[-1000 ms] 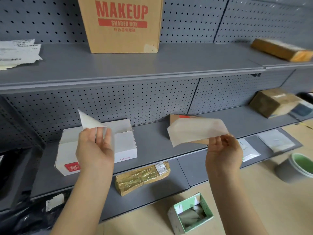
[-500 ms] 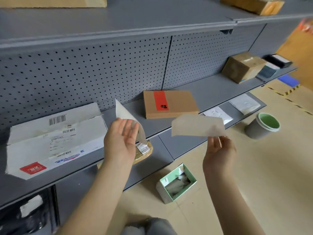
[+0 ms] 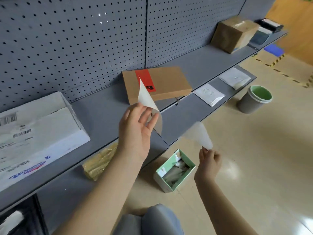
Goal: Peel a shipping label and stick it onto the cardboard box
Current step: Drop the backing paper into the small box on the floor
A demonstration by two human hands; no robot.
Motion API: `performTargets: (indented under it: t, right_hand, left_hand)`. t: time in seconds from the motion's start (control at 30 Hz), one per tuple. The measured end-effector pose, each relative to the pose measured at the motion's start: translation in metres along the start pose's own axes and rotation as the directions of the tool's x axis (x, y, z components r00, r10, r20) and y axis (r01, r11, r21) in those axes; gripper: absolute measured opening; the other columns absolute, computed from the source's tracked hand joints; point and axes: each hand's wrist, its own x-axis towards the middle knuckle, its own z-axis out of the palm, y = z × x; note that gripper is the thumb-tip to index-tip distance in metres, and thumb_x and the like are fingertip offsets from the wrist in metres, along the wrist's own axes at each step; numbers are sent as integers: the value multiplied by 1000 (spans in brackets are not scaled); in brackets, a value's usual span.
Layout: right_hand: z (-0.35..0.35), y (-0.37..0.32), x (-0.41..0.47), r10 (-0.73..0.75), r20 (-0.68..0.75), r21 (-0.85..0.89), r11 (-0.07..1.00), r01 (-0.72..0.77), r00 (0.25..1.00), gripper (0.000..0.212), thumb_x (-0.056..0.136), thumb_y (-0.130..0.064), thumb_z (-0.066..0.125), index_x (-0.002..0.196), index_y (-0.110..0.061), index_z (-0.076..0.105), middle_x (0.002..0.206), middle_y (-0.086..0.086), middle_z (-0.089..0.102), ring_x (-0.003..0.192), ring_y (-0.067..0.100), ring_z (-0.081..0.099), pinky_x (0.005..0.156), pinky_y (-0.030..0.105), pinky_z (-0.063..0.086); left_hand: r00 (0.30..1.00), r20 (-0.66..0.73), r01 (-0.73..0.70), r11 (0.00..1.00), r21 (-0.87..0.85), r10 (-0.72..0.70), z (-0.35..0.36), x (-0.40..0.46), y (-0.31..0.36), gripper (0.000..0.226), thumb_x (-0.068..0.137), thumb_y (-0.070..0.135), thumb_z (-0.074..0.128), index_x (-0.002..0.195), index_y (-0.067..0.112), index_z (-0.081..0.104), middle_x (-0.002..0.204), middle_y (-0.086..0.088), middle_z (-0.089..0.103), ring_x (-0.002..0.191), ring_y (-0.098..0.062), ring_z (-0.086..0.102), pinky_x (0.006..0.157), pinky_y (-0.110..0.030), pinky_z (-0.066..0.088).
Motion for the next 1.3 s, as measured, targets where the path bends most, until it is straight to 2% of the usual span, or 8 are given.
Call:
performTargets:
  t: [0.1,0.17,0.43,0.6,0.83,1.1,1.2,1.3]
  right_hand:
    - [-4,45,26,-53,20,-236,970,56,998,9,90,-19,44,88,-12,49,79,-4,57,73,10,54,64,25,40]
    - [-9,72,41,-58,26,-353,933,64,998,10,90,-22,43,89,-15,50,85,-1,59,77,15,55,68,30,41]
    - [-21,148,87,-96,103,-598,789,139,990,13,95,-19,40,94,-11,49,75,-7,51,66,11,47,62,31,35]
    - [-20,185,113,-86,153,-670,724,167,985,11,93,-18,39,90,-14,48,74,-5,51,64,11,45,59,32,35]
    - [-19,240,138,-74,206,-619,763,188,976,13,91,-11,39,78,-10,42,80,10,48,69,20,42,54,28,32]
    - [-24,271,156,-71,258,-772,584,250,963,19,92,-10,40,88,2,54,95,16,56,76,29,47,54,31,29]
    - [-27,271,162,-8,308,-788,559,260,951,21,87,1,42,80,2,62,84,10,47,72,22,39,51,31,23]
    - [-29,263,161,-7,313,-774,578,259,950,32,71,14,37,57,-15,32,66,4,27,63,19,22,53,32,8]
  left_hand:
    - [998,25,54,997,52,-55,-20,15,-28,11,94,13,52,101,7,57,96,-9,64,95,-20,64,86,-36,56]
    - [997,6,78,994,72,-78,-35,20,-46,8,93,13,54,97,9,58,93,-8,65,97,-21,64,82,-35,57]
    - [991,6,132,986,103,-133,-94,38,-108,10,93,12,55,83,13,58,73,0,69,88,-19,64,83,-37,57]
    - [988,9,153,981,120,-155,-124,52,-144,7,94,11,53,88,11,56,74,0,69,85,-16,65,78,-34,58]
    - [984,-5,176,977,124,-176,-165,71,-187,5,95,14,51,96,10,54,88,-4,64,90,-17,64,75,-31,57]
    - [979,-33,202,970,138,-199,-192,82,-211,13,95,14,51,108,11,51,107,-9,55,100,-19,59,81,-33,57]
    - [978,-34,207,968,141,-205,-193,82,-213,13,95,13,51,107,11,50,107,-11,54,101,-21,58,77,-31,57]
    - [979,-31,203,969,143,-201,-190,81,-207,8,95,13,50,103,11,53,104,-11,54,102,-22,58,77,-32,57]
